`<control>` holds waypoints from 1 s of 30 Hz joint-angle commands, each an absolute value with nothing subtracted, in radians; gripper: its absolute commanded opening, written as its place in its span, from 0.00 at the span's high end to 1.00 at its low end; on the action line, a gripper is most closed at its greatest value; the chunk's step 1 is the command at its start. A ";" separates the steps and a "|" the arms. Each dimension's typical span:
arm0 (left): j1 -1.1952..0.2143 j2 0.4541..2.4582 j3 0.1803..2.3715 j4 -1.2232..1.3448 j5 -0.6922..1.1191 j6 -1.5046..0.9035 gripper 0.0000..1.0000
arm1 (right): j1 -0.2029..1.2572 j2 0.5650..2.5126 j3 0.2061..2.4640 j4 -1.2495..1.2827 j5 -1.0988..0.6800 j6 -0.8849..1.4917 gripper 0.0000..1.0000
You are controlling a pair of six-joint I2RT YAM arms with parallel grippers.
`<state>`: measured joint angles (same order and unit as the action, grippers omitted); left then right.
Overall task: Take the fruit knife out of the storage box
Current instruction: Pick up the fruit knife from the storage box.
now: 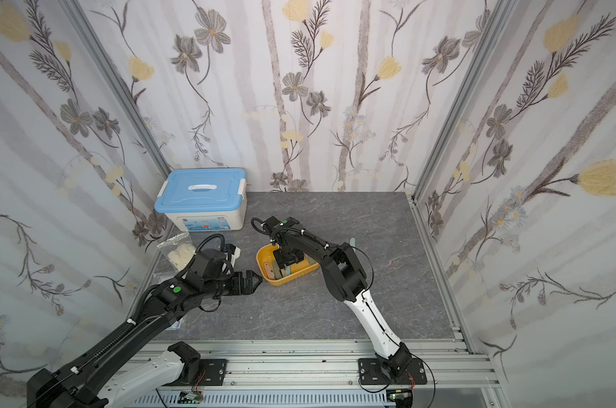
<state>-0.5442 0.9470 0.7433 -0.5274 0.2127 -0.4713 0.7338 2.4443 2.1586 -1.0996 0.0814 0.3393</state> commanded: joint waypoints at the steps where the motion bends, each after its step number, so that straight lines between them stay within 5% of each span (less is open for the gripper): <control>1: -0.544 0.944 0.738 -0.528 0.207 -0.476 0.00 | 0.725 2.447 2.169 -1.116 0.112 0.330 0.45; 30: -0.541 0.987 0.744 -0.500 0.235 -0.455 0.00 | 0.723 2.460 2.170 -1.118 0.050 0.427 0.48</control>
<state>-0.5430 0.9871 0.7368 -0.5121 0.2329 -0.4664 0.7250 2.4496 2.1681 -1.1015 0.0521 0.4084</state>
